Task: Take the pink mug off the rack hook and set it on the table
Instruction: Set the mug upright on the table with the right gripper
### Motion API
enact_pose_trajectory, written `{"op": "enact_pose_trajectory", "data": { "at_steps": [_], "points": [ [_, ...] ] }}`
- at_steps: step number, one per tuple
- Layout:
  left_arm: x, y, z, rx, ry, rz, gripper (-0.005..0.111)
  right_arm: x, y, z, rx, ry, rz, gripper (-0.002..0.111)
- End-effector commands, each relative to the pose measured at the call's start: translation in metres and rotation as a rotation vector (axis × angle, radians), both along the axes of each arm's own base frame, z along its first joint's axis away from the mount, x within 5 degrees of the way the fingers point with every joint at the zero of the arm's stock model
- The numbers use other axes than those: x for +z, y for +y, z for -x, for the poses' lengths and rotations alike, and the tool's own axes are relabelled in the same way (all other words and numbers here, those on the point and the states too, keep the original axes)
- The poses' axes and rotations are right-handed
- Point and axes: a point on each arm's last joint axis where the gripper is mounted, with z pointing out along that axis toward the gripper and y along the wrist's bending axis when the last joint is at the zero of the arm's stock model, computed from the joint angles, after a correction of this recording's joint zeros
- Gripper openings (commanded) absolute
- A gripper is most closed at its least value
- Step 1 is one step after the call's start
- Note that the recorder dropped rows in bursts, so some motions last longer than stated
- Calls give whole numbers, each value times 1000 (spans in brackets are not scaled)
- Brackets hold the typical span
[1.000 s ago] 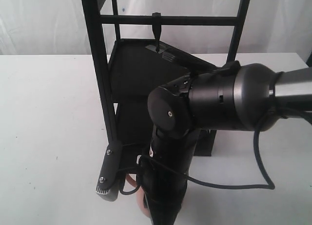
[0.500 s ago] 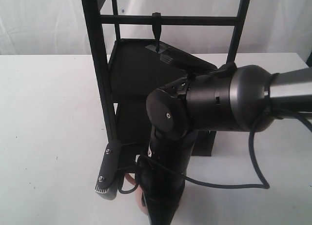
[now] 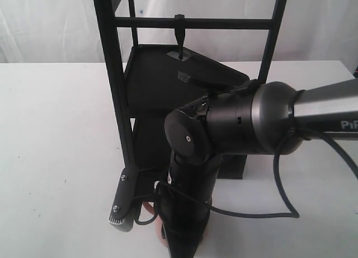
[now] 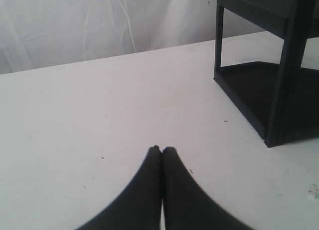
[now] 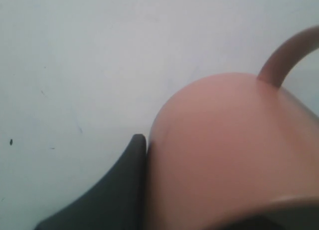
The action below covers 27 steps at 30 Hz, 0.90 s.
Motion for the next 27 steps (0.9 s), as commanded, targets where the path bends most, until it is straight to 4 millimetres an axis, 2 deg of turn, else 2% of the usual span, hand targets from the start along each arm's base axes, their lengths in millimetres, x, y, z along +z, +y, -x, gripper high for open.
{"op": "enact_pose_trajectory", "data": {
  "at_steps": [1, 27],
  "points": [
    [-1, 0, 0, 3, 2, 5, 0, 2, 3, -2, -14, -16, -24, 0],
    [-1, 0, 0, 3, 2, 5, 0, -10, 4, -3, -22, 5, -1, 0]
  ]
}}
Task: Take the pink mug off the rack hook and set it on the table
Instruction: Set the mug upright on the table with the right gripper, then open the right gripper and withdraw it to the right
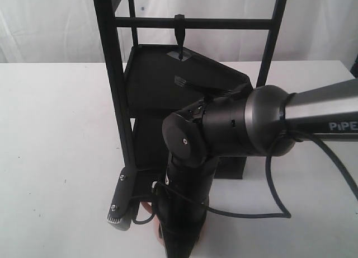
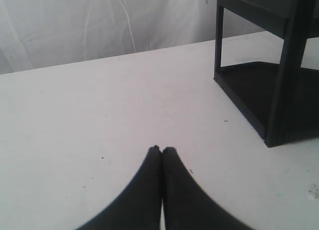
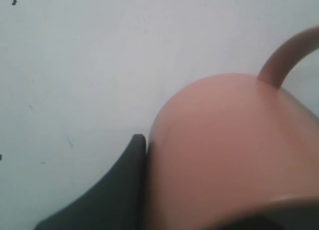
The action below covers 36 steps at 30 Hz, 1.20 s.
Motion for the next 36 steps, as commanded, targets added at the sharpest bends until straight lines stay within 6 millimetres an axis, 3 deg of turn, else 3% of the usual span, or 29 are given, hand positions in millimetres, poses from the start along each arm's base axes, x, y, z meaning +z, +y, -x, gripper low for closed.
{"op": "enact_pose_trajectory", "data": {
  "at_steps": [1, 6, 15, 25, 36],
  "points": [
    [-1, 0, 0, 3, 2, 5, 0, -2, 1, 0, -6, 8, 2, 0],
    [-1, 0, 0, 3, 2, 5, 0, -2, 0, 1, -4, 15, 9, 1],
    [-1, 0, 0, 3, 2, 5, 0, -2, 0, 1, -33, 17, 10, 30],
    [-1, 0, 0, 3, 2, 5, 0, 5, 0, 1, -36, 5, -3, 30],
    [-1, 0, 0, 3, 2, 5, 0, 36, -7, 6, -42, -37, -61, 30]
  ]
}}
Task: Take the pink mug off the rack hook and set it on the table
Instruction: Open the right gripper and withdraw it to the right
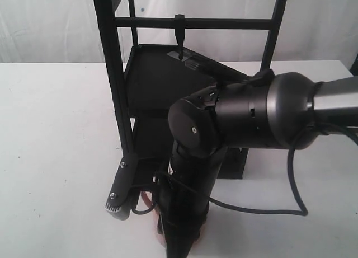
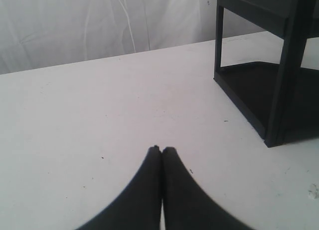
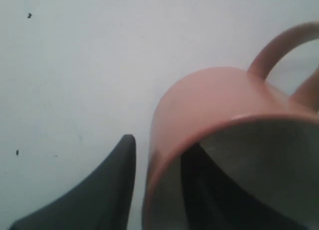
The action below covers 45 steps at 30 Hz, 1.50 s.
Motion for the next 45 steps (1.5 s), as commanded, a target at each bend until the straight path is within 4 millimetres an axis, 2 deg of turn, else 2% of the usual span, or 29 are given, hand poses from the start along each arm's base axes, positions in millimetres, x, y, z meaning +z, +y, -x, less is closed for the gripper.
{"op": "enact_pose_trajectory", "data": {
  "at_steps": [1, 8, 15, 17, 18, 19, 20, 24, 29, 33, 45],
  "points": [
    [-1, 0, 0, 3, 2, 5, 0, 19, -4, 4, -8, -25, -36, 30],
    [-1, 0, 0, 3, 2, 5, 0, 68, -15, 12, -41, -126, -172, 30],
    [-1, 0, 0, 3, 2, 5, 0, 133, -43, 35, -151, -211, -365, 30],
    [-1, 0, 0, 3, 2, 5, 0, 149, -54, 46, -183, -226, -453, 18],
    [-1, 0, 0, 3, 2, 5, 0, 156, -62, 54, -204, -243, -504, 5],
    [-1, 0, 0, 3, 2, 5, 0, 158, -67, 57, -223, -252, -531, 0],
    [-1, 0, 0, 3, 2, 5, 0, 163, -75, 63, -263, -258, -575, 0],
    [-1, 0, 0, 3, 2, 5, 0, 163, -101, 84, -366, -258, -715, 0],
    [-1, 0, 0, 3, 2, 5, 0, 152, -127, 105, -431, -266, -858, 0],
    [-1, 0, 0, 3, 2, 5, 0, 149, -139, 117, -485, -199, -876, 0],
    [-1, 0, 0, 3, 2, 5, 0, 161, -156, 129, -468, -257, -965, 0]
  ]
}}
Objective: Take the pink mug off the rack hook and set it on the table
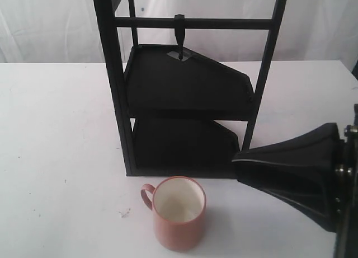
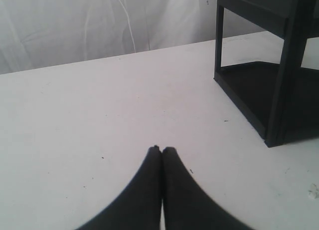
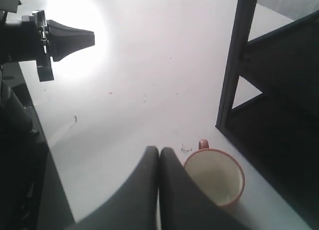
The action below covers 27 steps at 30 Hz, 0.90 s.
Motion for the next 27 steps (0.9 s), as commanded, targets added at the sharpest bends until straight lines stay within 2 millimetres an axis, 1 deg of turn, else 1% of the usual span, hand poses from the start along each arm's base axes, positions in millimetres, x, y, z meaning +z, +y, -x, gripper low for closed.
{"op": "enact_pose_trajectory", "data": {
  "at_steps": [1, 3, 5, 6, 9, 12, 14, 18, 22, 25, 27],
  "points": [
    [-1, 0, 0, 3, 2, 5, 0, 0, -5, 3, -11, -22, -30, 0],
    [-1, 0, 0, 3, 2, 5, 0, -7, -5, 0, -45, -63, -77, 0],
    [-1, 0, 0, 3, 2, 5, 0, -18, -11, -2, -93, -138, -139, 0],
    [-1, 0, 0, 3, 2, 5, 0, -27, -15, -3, -128, -166, -179, 0],
    [-1, 0, 0, 3, 2, 5, 0, -60, -32, -1, -243, -139, -265, 0],
    [-1, 0, 0, 3, 2, 5, 0, -90, -48, 4, -322, -138, -251, 0],
    [-1, 0, 0, 3, 2, 5, 0, -106, -58, 6, -381, -149, -240, 0],
    [-1, 0, 0, 3, 2, 5, 0, -131, -74, 11, -498, -185, -223, 0],
    [-1, 0, 0, 3, 2, 5, 0, -148, -86, 15, -617, -211, -218, 0],
    [-1, 0, 0, 3, 2, 5, 0, -146, -93, 17, -707, -262, -236, 0],
    [-1, 0, 0, 3, 2, 5, 0, -149, -97, 18, -769, -267, -208, 0]
  ]
}}
